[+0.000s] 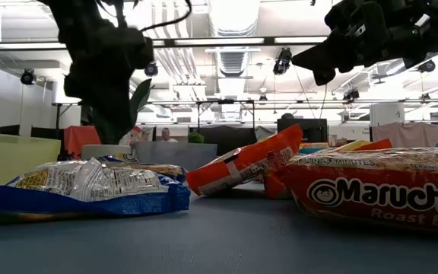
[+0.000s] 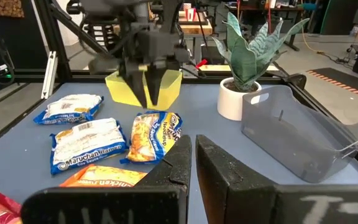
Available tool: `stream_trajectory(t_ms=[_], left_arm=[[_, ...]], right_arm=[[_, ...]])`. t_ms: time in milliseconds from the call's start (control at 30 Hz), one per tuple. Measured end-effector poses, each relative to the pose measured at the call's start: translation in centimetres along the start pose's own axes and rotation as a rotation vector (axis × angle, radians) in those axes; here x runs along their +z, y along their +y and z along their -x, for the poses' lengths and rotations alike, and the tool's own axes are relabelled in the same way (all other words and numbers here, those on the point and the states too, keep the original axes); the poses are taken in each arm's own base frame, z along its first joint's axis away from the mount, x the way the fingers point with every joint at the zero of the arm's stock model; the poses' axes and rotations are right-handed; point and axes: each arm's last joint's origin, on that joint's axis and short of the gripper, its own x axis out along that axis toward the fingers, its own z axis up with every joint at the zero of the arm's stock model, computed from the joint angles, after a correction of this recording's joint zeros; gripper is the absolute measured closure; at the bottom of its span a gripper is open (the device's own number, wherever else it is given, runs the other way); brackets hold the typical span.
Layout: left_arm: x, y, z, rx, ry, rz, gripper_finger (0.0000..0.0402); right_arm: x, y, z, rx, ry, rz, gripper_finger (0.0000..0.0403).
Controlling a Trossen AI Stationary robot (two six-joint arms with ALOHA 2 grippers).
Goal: Sort Maruchan noodles
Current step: Put the blue noodle pack into the yellow bin
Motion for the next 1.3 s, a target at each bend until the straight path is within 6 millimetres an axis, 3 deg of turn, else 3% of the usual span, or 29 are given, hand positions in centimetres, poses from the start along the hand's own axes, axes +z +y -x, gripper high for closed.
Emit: stream_trajectory(t_ms=[100,267,400,500,1300], left_arm=[[0.0,0.5,0.6,-0.003,-0.011,0.066,0.0292],[-0.2,1.1,0.5,0.042,-0.051,0.151,0.0208],[-0.4,1.2,-0.1,0.093,-0.069,0.157,0.0139],[-0.4,1.1,-0.7,0.113,-0.061,0.150,0.0109],[-1.8,1.7,-4.3,0.219,-0.058,0.185,0.0142]], right_arm=[[0.0,0.0,0.0,0.000,0.000,0.000,0.0390],[0.0,0.0,0.0,0.000,0.000,0.000,0.0390],[0.0,0.0,0.0,0.000,0.001,0.000,0.0390],[0.0,0.0,0.0,0.000,0.001,0.000,0.0390],[-0.1,0.0,0.0,0.000,0.002,0.000,0.0390]])
